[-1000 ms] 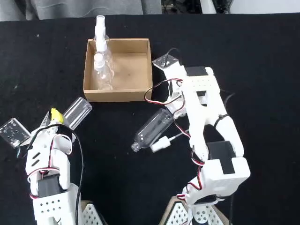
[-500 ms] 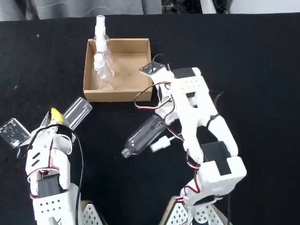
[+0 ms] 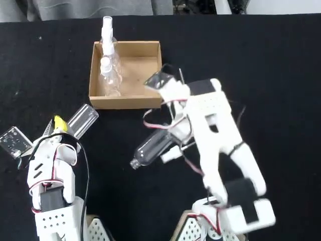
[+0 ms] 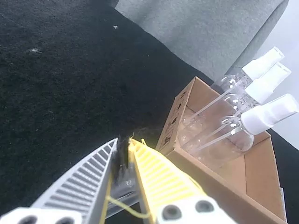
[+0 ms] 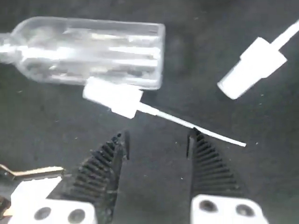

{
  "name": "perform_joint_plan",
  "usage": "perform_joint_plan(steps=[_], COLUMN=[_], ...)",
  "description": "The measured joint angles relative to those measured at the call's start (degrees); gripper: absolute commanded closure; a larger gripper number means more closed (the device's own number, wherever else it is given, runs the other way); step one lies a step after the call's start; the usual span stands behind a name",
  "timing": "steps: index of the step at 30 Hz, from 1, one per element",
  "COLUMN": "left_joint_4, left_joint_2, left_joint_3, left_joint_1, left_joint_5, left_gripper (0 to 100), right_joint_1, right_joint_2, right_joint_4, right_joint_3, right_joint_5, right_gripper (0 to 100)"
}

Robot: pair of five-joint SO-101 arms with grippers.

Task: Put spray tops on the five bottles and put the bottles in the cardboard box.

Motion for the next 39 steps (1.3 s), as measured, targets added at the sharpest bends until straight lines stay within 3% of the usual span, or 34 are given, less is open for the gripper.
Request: perform_joint_plan(steps=[3, 11, 24, 39], left_joint_4=[0.0, 0.0, 0.0, 0.0], left_joint_2=[0.0, 0.0, 0.0, 0.0], left_joint_3=[0.0, 0.0, 0.0, 0.0], left_joint_1=[0.0, 0.0, 0.0, 0.0], left_joint_5=[0.0, 0.0, 0.0, 0.0], left_gripper=[97, 97, 97, 97], right_joint_1=[-3.3, -6.7, -17.7, -21.2], right_joint_2=[-3.7, -4.8, -4.8, -4.8], right_joint_4=[0.2, 0.2, -5.0, -17.3], right_joint_3=[2.9, 3.3, 13.0, 19.8], right_joint_5=[0.5, 0.9, 13.0, 13.9], right_gripper=[80.2, 59.2, 58.5, 58.5])
